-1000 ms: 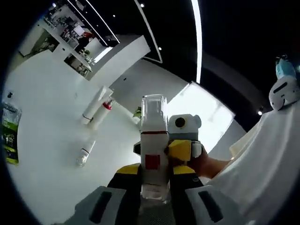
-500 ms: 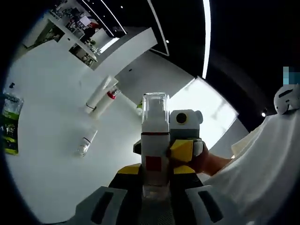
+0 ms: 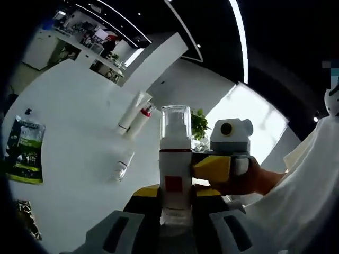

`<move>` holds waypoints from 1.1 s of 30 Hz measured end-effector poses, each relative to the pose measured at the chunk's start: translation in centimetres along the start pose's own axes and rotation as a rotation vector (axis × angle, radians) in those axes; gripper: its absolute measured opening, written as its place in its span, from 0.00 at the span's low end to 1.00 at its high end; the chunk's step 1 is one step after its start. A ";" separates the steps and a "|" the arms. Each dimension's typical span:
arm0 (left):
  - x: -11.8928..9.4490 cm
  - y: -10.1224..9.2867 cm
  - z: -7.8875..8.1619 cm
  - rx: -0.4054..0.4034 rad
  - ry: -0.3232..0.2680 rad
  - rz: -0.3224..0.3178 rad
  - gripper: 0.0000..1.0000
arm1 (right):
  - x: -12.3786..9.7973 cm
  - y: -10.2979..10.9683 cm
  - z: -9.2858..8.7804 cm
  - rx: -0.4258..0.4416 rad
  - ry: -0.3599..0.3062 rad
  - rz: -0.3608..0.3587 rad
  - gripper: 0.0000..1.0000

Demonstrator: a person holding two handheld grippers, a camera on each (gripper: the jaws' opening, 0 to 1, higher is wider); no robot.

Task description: Arrange the skincare products in the storage area until every visible bottle or jar stands upright without overlapping.

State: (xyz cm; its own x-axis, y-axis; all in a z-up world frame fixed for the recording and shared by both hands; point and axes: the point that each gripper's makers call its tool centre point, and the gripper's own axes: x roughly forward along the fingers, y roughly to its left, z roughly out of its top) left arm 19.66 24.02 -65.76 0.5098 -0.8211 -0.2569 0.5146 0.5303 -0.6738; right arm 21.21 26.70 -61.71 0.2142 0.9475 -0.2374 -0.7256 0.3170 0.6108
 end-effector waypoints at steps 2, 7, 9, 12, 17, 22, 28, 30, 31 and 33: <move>0.0 0.2 -0.4 0.029 0.021 0.024 0.21 | 0.2 -0.1 0.4 -0.010 -0.002 -0.014 0.26; 0.3 0.0 -1.1 0.127 0.068 0.040 0.21 | 0.6 -0.5 0.7 -0.014 0.000 -0.036 0.25; 0.3 0.0 -1.1 0.135 0.064 0.049 0.21 | 0.5 -0.7 0.6 -0.012 0.006 -0.043 0.22; 0.3 -0.1 -1.0 0.130 0.059 0.031 0.21 | 0.2 -0.5 0.7 -0.019 0.006 -0.029 0.21; 0.1 -1.7 -0.4 0.086 0.014 -0.092 0.21 | -0.2 0.8 1.4 -0.035 0.009 0.067 0.20; -0.4 -3.7 0.7 0.049 -0.043 -0.231 0.23 | -1.2 2.6 2.5 -0.031 -0.008 0.209 0.20; -0.7 -5.1 1.2 -0.013 -0.067 -0.321 0.25 | -2.0 3.8 3.2 0.011 -0.024 0.318 0.20; -0.8 -5.5 1.1 -0.024 -0.062 -0.346 0.25 | -2.1 4.2 3.1 0.033 -0.016 0.358 0.20; -0.8 -5.7 1.0 -0.032 -0.059 -0.358 0.25 | -2.1 4.2 3.1 0.035 -0.018 0.363 0.20; -1.0 -6.2 1.1 -0.029 -0.061 -0.386 0.25 | -2.2 4.6 3.1 0.055 -0.018 0.400 0.20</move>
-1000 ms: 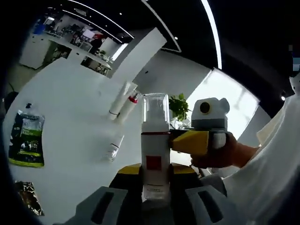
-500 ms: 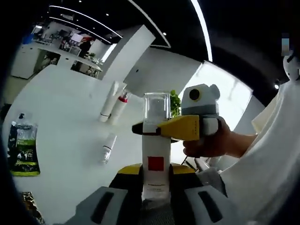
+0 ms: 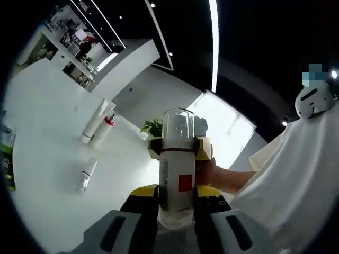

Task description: Arrange the skincare products in the storage area until every visible bottle or jar stands upright without overlapping.

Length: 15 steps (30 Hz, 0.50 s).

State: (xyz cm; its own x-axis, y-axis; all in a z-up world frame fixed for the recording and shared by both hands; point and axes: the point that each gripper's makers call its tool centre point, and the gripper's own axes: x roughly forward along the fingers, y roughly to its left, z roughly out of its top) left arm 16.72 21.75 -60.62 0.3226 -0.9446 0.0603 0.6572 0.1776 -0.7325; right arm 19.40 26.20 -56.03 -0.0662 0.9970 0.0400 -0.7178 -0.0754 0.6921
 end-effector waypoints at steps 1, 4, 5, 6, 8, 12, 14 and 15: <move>0.0 -0.1 0.0 -0.008 -0.002 -0.001 0.25 | 0.0 0.0 0.1 -0.006 -0.005 -0.002 0.20; -0.2 -0.1 0.2 -0.025 -0.006 -0.005 0.24 | 0.2 0.2 0.2 -0.022 -0.015 0.005 0.21; -0.2 -0.1 0.2 -0.023 -0.005 -0.001 0.24 | 0.2 0.1 0.2 -0.020 -0.014 0.000 0.21; -0.2 0.2 0.2 -0.021 -0.005 0.016 0.24 | 0.3 -0.1 0.2 -0.023 -0.015 -0.010 0.22; -0.3 0.6 0.4 -0.027 -0.015 0.047 0.24 | 0.3 -0.6 0.3 -0.025 -0.023 -0.042 0.22; -1.0 1.6 1.6 -0.026 -0.074 0.101 0.24 | 0.4 -1.7 1.5 -0.085 -0.076 -0.134 0.22; -1.3 2.4 1.8 0.009 -0.083 0.161 0.24 | 0.7 -2.2 1.5 -0.124 -0.056 -0.189 0.22; -1.3 2.8 1.7 0.011 -0.078 0.189 0.23 | 0.8 -2.6 1.4 -0.136 -0.037 -0.223 0.22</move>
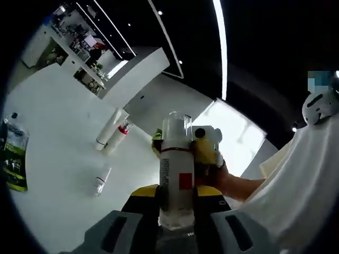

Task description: Arrange the skincare products in the storage area until every visible bottle or jar stands upright without overlapping.

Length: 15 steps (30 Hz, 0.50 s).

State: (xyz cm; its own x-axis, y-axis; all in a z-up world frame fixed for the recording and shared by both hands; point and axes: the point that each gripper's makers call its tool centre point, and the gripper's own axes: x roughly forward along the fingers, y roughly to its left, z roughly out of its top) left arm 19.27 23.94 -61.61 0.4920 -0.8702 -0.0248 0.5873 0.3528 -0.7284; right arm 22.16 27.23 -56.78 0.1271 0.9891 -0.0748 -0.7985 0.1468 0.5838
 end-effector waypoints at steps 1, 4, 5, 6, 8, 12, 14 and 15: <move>0.0 0.4 0.0 0.015 -0.001 0.027 0.23 | 0.1 -0.2 -0.1 -0.006 0.012 -0.021 0.22; -0.3 1.8 0.3 0.066 -0.009 0.117 0.23 | 0.3 -1.6 -0.8 0.013 0.045 -0.131 0.23; -0.4 2.0 0.2 0.074 -0.007 0.136 0.23 | 0.3 -1.8 -0.8 0.021 0.042 -0.150 0.24; -0.6 2.6 0.4 0.090 -0.012 0.174 0.23 | 0.3 -2.1 -0.8 0.019 0.030 -0.169 0.24; -0.7 3.1 0.3 0.128 0.000 0.214 0.23 | 0.1 -2.6 -1.2 0.045 0.034 -0.218 0.24; -0.4 3.4 -0.8 0.213 0.072 0.258 0.23 | 0.3 -3.2 -1.8 0.083 0.036 -0.248 0.24; -0.3 3.4 -1.3 0.231 0.095 0.266 0.23 | 0.2 -3.2 -2.1 0.086 0.046 -0.249 0.20; -0.4 3.5 -1.4 0.222 0.101 0.265 0.24 | 0.2 -2.2 -2.4 0.114 0.061 -0.198 0.17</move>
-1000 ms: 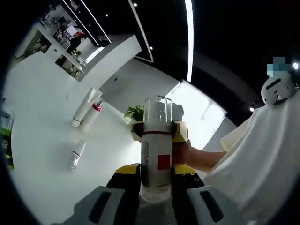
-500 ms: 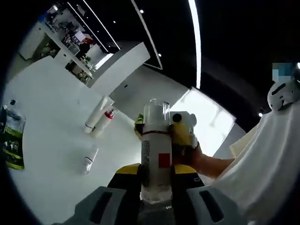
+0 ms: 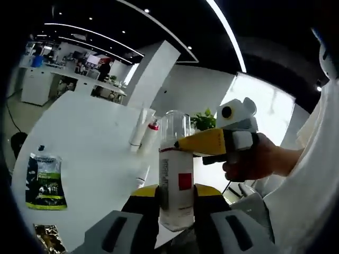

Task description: Arrange the skincare products in the storage area until every visible bottle or jar stands upright without overlapping.

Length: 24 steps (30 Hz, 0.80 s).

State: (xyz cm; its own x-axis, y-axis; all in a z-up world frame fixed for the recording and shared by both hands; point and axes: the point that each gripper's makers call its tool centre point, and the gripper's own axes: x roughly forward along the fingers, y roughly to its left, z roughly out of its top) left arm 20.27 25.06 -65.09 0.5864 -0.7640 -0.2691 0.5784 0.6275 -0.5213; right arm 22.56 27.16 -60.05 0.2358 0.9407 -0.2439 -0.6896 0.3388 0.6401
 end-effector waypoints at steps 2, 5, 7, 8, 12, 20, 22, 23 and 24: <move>0.0 -0.2 0.4 0.023 -0.023 -0.019 0.24 | -0.1 -0.1 0.6 -0.033 -0.017 -0.004 0.17; 0.0 -0.9 1.0 0.039 -0.057 -0.069 0.25 | -0.6 0.2 1.1 -0.038 -0.011 0.039 0.16; -0.1 -1.7 1.5 0.022 -0.085 -0.127 0.25 | -1.1 0.9 1.5 -0.065 -0.007 0.097 0.16; -0.2 -1.9 1.6 0.012 -0.095 -0.144 0.25 | -1.3 1.0 1.6 -0.073 -0.006 0.110 0.16; 0.0 -3.3 1.2 -0.099 -0.066 -0.249 0.25 | -2.2 2.0 1.5 -0.105 0.030 0.190 0.16; -0.1 -5.4 0.2 -0.161 -0.002 -0.363 0.23 | -2.9 3.4 0.5 -0.110 0.090 0.294 0.16; -0.1 -5.4 0.3 -0.157 -0.001 -0.357 0.23 | -2.8 3.3 0.5 -0.091 0.085 0.292 0.17; -0.2 -5.2 0.4 -0.159 -0.006 -0.346 0.23 | -2.7 3.2 0.7 -0.087 0.077 0.288 0.17; -0.2 -4.7 0.6 -0.157 -0.018 -0.316 0.23 | -2.5 2.8 0.9 -0.088 0.056 0.258 0.18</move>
State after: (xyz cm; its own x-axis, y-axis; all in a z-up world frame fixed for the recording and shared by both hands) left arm 17.82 22.38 -62.11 0.4031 -0.9131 -0.0614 0.6394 0.3290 -0.6949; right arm 20.72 25.79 -56.99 0.0079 0.9925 -0.1220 -0.7795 0.0825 0.6210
